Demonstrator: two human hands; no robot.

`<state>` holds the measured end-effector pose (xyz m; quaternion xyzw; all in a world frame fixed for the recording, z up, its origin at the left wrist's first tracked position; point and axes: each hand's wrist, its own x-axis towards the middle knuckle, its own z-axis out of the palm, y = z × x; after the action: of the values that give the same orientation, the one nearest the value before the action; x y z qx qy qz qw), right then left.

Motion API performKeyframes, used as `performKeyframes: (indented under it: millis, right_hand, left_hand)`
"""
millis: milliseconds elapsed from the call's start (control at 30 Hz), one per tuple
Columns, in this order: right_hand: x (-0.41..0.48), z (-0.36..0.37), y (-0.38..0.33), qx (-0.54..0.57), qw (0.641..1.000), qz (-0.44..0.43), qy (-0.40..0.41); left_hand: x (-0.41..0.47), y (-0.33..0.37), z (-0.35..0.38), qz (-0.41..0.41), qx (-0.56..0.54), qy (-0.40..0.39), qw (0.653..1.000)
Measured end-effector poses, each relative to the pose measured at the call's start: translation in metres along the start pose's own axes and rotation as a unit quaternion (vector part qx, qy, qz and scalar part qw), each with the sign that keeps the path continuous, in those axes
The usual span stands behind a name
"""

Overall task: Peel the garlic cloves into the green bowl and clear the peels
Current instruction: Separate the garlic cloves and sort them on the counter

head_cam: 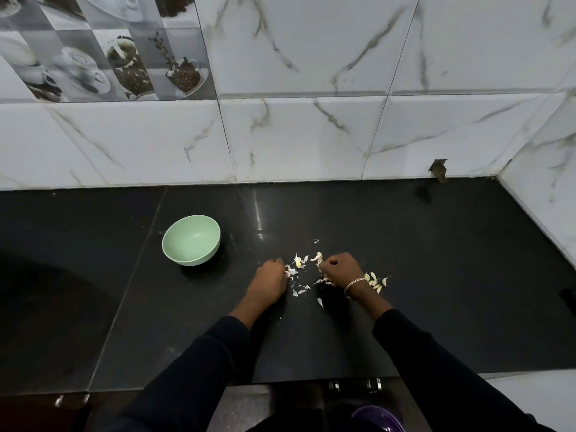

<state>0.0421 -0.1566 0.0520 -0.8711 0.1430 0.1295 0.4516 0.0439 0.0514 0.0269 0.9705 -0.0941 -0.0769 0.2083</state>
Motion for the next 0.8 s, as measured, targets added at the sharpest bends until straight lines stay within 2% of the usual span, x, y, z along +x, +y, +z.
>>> performKeyframes:
  millis: [100, 200, 233, 333, 400, 467, 533, 667, 800]
  right_hand:
    - [-0.003, -0.009, 0.003, 0.090, 0.994, 0.024, -0.054]
    - [-0.003, -0.012, 0.000, 0.127, 0.987, 0.050, -0.085]
    - [-0.002, -0.011, -0.001, 0.104, 0.990, 0.044, -0.080]
    - [-0.006, -0.013, -0.005, -0.079, 0.995, -0.038, -0.049]
    - [-0.014, -0.010, -0.007, -0.170, 0.977, -0.074, -0.103]
    - [-0.022, -0.002, -0.003, -0.234, 0.955, -0.077, -0.168]
    - [-0.027, 0.007, 0.001, -0.297, 0.933, -0.084, -0.186]
    - [-0.031, 0.021, 0.008, -0.330, 0.923, -0.094, -0.174]
    - [-0.038, 0.027, 0.010, -0.344, 0.920, -0.105, -0.155]
  left_hand:
    - [0.002, 0.002, -0.001, -0.032, -0.073, 0.034, 0.996]
    - [-0.001, 0.004, -0.003, -0.065, -0.144, 0.043, 0.987]
    - [-0.002, 0.003, -0.004, -0.074, -0.166, 0.047, 0.982]
    - [-0.005, 0.005, -0.007, -0.087, -0.202, 0.057, 0.974]
    - [-0.006, 0.005, -0.010, -0.093, -0.205, 0.060, 0.972]
    - [-0.007, 0.004, -0.012, -0.097, -0.200, 0.058, 0.973]
    - [-0.008, 0.004, -0.011, -0.095, -0.198, 0.057, 0.974]
    - [-0.011, 0.004, -0.008, -0.107, -0.203, 0.056, 0.972]
    - [-0.012, 0.007, 0.005, -0.122, -0.253, 0.053, 0.958]
